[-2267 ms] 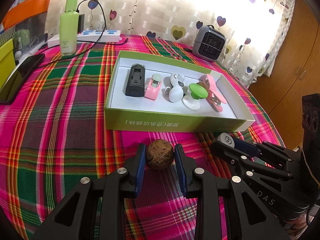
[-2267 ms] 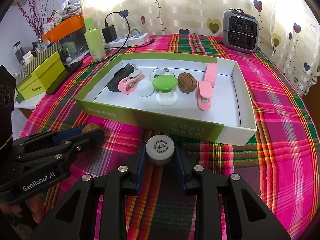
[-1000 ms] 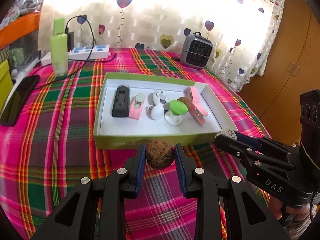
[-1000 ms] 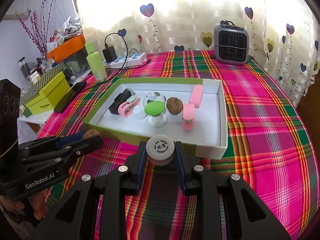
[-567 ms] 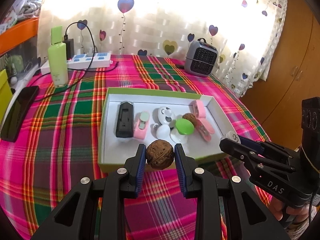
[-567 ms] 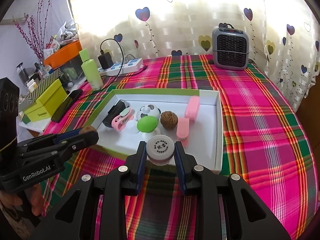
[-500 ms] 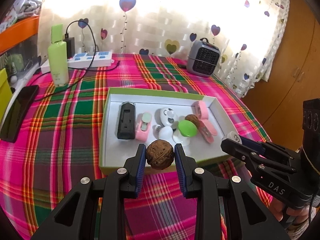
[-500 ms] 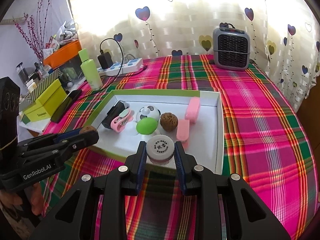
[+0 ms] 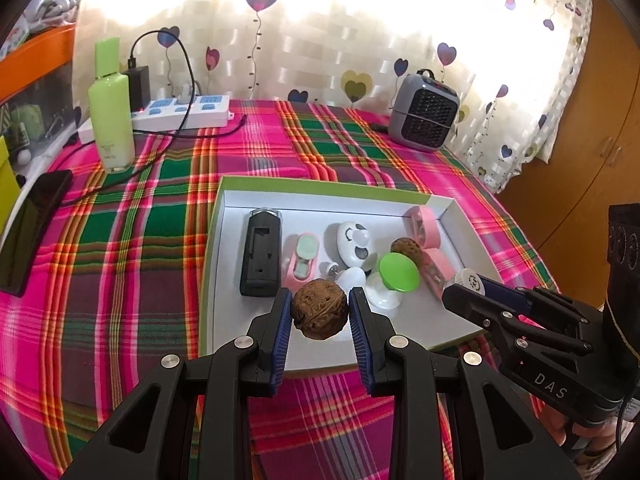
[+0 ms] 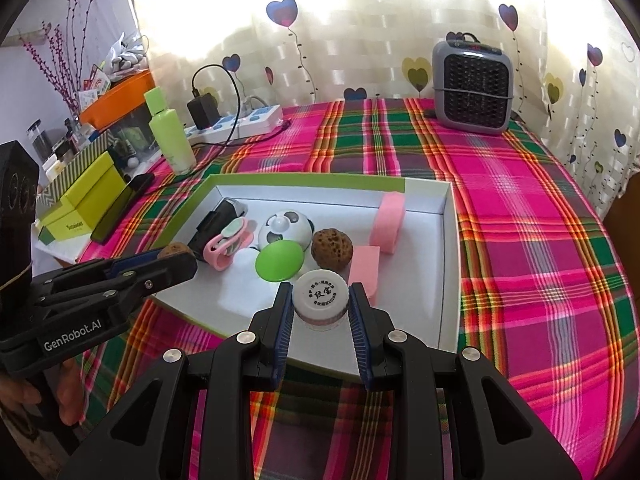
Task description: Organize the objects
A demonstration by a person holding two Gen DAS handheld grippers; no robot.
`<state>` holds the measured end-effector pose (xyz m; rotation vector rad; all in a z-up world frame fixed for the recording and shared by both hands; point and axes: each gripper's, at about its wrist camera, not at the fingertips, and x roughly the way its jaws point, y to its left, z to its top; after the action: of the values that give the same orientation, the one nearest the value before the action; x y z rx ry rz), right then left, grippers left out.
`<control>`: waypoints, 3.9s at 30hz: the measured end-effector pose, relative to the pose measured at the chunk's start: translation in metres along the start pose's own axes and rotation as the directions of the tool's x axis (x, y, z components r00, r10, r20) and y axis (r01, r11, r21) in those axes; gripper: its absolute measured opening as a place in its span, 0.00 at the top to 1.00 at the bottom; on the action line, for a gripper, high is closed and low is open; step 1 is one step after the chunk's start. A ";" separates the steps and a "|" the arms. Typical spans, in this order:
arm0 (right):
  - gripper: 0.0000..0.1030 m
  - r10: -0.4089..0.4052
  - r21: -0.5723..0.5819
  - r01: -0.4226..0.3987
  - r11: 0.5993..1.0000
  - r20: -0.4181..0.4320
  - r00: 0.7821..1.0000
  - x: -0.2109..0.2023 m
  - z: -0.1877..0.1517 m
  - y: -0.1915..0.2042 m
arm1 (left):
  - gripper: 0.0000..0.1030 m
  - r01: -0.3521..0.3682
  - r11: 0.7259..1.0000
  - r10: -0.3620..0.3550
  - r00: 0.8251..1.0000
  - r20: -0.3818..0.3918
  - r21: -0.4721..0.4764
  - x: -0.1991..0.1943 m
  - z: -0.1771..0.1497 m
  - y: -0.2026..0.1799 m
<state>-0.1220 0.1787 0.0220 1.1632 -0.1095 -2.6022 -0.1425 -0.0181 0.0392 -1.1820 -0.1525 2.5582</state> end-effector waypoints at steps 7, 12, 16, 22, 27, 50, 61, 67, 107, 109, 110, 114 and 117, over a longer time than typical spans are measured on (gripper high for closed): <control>0.72 0.006 -0.010 -0.006 1.000 -0.015 1.000 0.009 0.001 0.000 | 0.74 -0.006 1.000 0.006 0.999 -0.033 0.005 0.015 0.000 0.001; 0.72 0.018 -0.027 -0.019 0.999 -0.021 1.000 0.012 0.004 0.004 | 0.74 -0.006 1.000 0.006 0.999 -0.044 0.006 0.021 -0.001 0.001; 0.72 0.037 -0.034 -0.038 0.999 -0.030 0.999 0.016 0.003 0.005 | 0.74 -0.014 1.000 0.015 0.999 -0.045 0.018 0.023 0.000 0.000; 0.72 0.042 -0.038 -0.044 0.998 -0.058 0.997 0.025 0.002 0.006 | 0.74 -0.024 0.999 0.025 0.999 -0.044 0.034 0.024 -0.001 -0.001; 0.72 0.020 -0.042 -0.023 0.999 -0.066 0.998 0.027 0.000 0.006 | 0.74 -0.022 0.999 0.024 0.999 -0.043 0.034 0.024 -0.001 -0.002; 0.72 0.033 -0.027 -0.034 0.999 -0.057 0.998 0.028 -0.001 0.003 | 0.74 -0.039 0.998 0.041 0.998 -0.039 0.046 0.026 -0.002 -0.003; 0.72 0.021 -0.050 -0.023 0.998 -0.049 0.999 0.025 -0.001 0.006 | 0.73 -0.047 0.998 0.049 0.998 -0.042 0.041 0.025 -0.003 -0.001; 0.72 0.018 -0.056 -0.020 0.998 -0.042 0.999 0.022 -0.002 0.008 | 0.71 -0.057 0.998 0.058 0.998 -0.032 0.038 0.020 -0.004 0.000; 0.53 -0.085 -0.083 0.088 0.993 0.041 0.996 -0.028 -0.033 0.027 | 0.62 -0.199 0.978 0.195 0.978 0.069 0.057 -0.038 -0.049 -0.025; 0.53 -0.086 -0.079 0.089 0.993 0.038 0.996 -0.031 -0.038 0.027 | 0.61 -0.215 0.975 0.211 0.975 0.067 0.058 -0.039 -0.055 -0.028; 0.53 -0.091 -0.079 0.093 0.992 0.037 0.995 -0.032 -0.040 0.027 | 0.61 -0.218 0.974 0.214 0.975 0.065 0.059 -0.038 -0.057 -0.029; 0.52 -0.120 -0.072 0.121 0.990 0.017 0.993 -0.030 -0.049 0.026 | 0.57 -0.221 0.974 0.219 0.975 0.032 0.049 -0.034 -0.068 -0.031; 0.52 -0.143 -0.063 0.143 0.988 -0.008 0.990 -0.026 -0.053 0.023 | 0.57 -0.220 0.974 0.220 0.976 0.003 0.048 -0.028 -0.074 -0.033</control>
<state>-0.0609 0.1668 0.0092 1.2063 0.0599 -2.7000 -0.0613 0.0009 0.0185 -1.2468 0.0435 2.7321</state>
